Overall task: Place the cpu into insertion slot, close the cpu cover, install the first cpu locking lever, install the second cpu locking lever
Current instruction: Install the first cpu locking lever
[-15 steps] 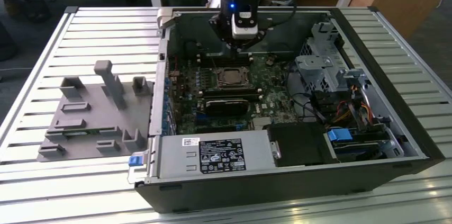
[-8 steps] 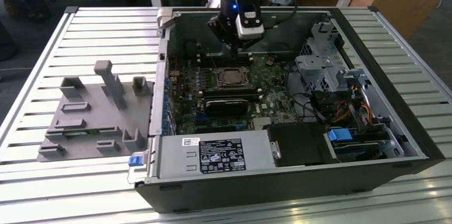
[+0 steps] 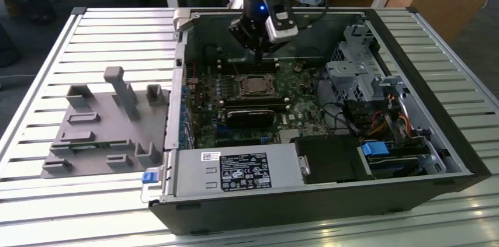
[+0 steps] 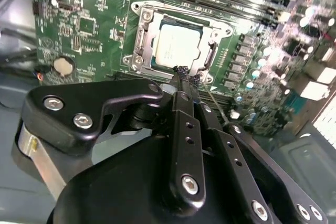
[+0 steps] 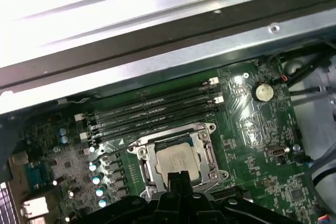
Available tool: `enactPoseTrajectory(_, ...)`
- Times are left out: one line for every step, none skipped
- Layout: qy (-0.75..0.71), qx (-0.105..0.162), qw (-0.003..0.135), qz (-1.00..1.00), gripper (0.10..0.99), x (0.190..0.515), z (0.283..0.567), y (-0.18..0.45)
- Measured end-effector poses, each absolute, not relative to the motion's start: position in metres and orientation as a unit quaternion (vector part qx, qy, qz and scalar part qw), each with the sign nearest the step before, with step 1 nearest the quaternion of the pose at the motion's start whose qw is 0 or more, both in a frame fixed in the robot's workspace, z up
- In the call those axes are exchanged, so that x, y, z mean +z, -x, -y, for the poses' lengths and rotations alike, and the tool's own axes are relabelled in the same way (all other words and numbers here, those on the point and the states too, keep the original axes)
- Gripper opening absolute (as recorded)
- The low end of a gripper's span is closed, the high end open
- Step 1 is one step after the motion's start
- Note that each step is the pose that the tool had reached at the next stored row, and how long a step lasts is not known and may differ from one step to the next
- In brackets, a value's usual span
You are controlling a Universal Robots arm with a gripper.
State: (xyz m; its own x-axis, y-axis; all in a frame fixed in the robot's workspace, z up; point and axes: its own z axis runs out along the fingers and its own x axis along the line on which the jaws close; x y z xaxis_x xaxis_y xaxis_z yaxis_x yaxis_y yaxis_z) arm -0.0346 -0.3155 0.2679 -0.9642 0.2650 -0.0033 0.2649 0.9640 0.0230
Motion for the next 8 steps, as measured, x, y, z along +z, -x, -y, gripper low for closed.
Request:
enactPoseTrajectory(-0.124, 0.011, 0.003, -0.992, 0.110, 0.2678, 0.3155, 0.0346)
enactPoseTrajectory(-0.115, 0.011, 0.003, -0.993, 0.110, 0.2678, 0.3155, 0.0346)
enactPoseTrajectory(-0.106, 0.011, 0.003, -0.994, 0.110, 0.2678, 0.3155, 0.0346)
enactPoseTrajectory(-0.097, 0.011, 0.003, -0.995, 0.110, 0.2678, 0.3155, 0.0346)
enactPoseTrajectory(-0.088, 0.011, 0.003, -0.996, 0.110, 0.2678, 0.3155, 0.0346)
enactPoseTrajectory(-0.079, 0.011, 0.003, -0.997, 0.110, 0.2678, 0.3155, 0.0346)
enactPoseTrajectory(-0.070, 0.011, 0.002, -0.997, 0.110, 0.2678, 0.3155, 0.0346)
enactPoseTrajectory(-0.061, 0.011, 0.002, -0.998, 0.110, 0.2678, 0.3155, 0.0346)
